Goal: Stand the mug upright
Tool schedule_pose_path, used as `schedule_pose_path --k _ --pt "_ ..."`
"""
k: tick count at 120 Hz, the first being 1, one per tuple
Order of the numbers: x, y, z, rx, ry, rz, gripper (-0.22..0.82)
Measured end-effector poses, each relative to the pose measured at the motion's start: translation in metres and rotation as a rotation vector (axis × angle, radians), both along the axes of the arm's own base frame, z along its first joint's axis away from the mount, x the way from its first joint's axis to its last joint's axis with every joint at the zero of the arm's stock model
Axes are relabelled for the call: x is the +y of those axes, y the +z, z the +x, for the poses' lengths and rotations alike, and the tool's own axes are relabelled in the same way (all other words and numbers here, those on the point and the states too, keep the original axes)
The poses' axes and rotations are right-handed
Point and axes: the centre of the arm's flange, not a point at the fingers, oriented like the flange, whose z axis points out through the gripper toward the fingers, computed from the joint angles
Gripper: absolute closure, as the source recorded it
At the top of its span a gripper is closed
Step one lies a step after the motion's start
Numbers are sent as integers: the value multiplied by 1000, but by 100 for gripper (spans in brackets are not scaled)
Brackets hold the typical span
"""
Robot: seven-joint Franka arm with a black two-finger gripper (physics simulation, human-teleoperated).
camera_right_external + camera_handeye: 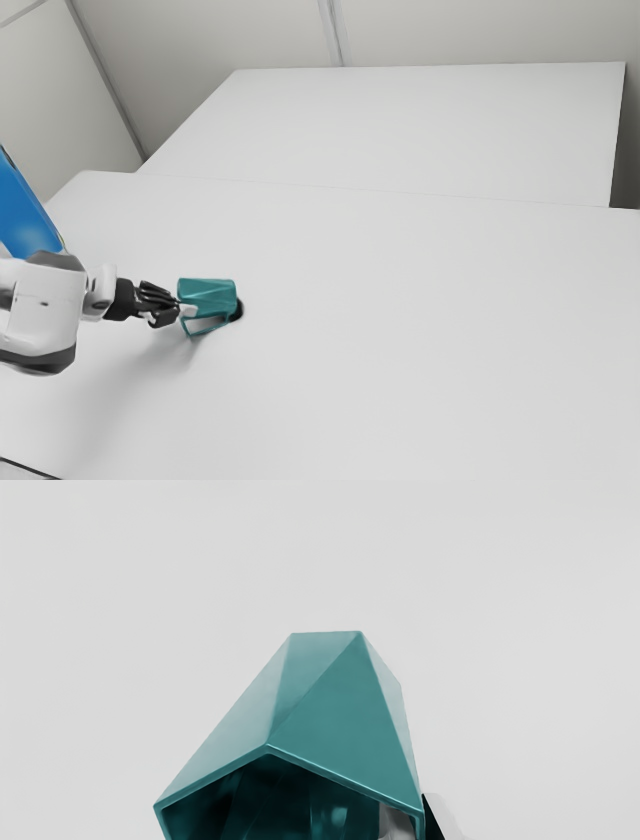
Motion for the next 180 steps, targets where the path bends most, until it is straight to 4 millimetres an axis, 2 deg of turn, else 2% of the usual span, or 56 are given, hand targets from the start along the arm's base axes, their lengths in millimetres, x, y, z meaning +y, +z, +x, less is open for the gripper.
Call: schedule_pose_path --k 19,28,49,66,74,95,109,132,149,180 --pt "3 5 1 -19 1 29 77" --pt "0 15 11 -41 -18 56 77" --pt "-8 62 48 -66 -168 211 78" --pt "-28 103 52 -3 -308 369 79" --pt "-37 110 51 56 -335 416 79" --pt "-76 116 65 200 -358 496 79" --pt "-102 114 83 272 -341 533 79" --pt "-126 104 107 361 -261 552 79" --pt "-143 98 106 414 -208 535 79" --pt "-157 83 104 507 -111 497 79"
